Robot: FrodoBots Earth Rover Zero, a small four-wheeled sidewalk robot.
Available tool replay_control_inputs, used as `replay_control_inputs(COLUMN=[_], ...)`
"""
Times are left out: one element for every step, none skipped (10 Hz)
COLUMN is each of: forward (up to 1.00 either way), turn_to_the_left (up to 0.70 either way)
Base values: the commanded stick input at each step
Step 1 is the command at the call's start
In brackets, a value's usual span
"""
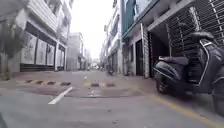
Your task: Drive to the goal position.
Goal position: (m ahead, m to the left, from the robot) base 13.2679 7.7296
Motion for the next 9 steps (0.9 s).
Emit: replay_control_inputs(forward=[0.85,0.85,0.85,0.85,0.85,0.85,0.85,0.85,0.85], turn_to_the_left=[-0.08,0.0,0.0,0.0,-0.14,-0.33,-0.34,-0.34,-0.34])
